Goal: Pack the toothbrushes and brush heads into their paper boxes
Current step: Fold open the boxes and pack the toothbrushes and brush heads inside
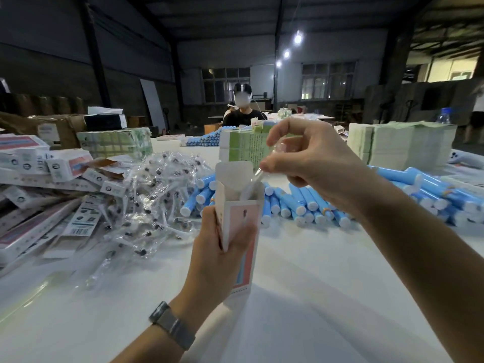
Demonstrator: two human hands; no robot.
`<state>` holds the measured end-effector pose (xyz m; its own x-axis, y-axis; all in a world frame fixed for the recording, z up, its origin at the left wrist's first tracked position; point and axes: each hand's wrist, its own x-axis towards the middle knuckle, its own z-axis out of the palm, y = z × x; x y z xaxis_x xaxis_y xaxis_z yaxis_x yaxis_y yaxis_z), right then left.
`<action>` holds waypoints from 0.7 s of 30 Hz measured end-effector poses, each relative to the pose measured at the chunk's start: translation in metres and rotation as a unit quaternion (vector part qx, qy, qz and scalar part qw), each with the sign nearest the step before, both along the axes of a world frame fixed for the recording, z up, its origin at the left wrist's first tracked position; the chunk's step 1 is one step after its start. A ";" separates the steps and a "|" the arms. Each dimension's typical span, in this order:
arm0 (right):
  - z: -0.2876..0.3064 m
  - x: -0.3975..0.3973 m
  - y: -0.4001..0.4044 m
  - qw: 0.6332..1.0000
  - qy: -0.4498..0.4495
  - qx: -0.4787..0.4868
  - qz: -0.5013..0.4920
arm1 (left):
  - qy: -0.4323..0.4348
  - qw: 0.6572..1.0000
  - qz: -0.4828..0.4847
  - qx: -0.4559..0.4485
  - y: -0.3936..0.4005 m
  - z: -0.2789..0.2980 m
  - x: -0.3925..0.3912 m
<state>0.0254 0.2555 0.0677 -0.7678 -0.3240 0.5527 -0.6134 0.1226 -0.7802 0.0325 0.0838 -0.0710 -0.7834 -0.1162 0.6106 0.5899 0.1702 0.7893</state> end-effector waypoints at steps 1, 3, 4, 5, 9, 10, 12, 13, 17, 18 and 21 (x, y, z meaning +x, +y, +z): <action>-0.001 0.001 -0.003 1.000 0.015 0.007 -0.022 | 0.003 1.000 0.003 -0.007 0.001 -0.001 0.001; -0.003 0.004 -0.009 0.997 0.065 0.012 -0.046 | 0.011 1.000 0.006 -0.022 0.002 -0.002 0.003; -0.004 0.005 -0.012 0.994 0.097 0.019 -0.053 | 0.016 0.999 0.009 -0.027 0.003 -0.002 0.004; -0.005 0.007 -0.014 0.990 0.127 0.028 -0.055 | 0.019 0.999 0.013 -0.029 0.002 -0.003 0.004; -0.011 0.009 -0.017 0.969 0.206 0.124 -0.059 | 0.018 0.999 0.023 -0.016 0.000 -0.003 0.001; -0.013 0.009 -0.018 0.955 0.226 0.179 -0.062 | 0.017 1.000 0.023 -0.013 0.000 -0.003 0.000; -0.019 0.006 -0.022 0.931 0.243 0.262 -0.068 | 0.012 1.000 0.021 0.000 0.000 -0.003 -0.002; -0.021 0.005 -0.022 0.928 0.245 0.271 -0.068 | 0.009 1.000 0.013 0.012 -0.001 -0.003 -0.003; -0.026 -0.005 -0.017 0.958 0.225 0.172 -0.052 | 0.014 0.998 -0.051 0.046 -0.006 -0.003 -0.005; -0.030 -0.008 -0.015 0.969 0.191 0.153 -0.039 | 0.017 0.995 -0.075 0.059 -0.006 -0.003 -0.004; -0.044 -0.018 -0.018 0.988 0.099 0.119 0.012 | 0.043 0.992 -0.108 0.057 -0.006 -0.003 -0.003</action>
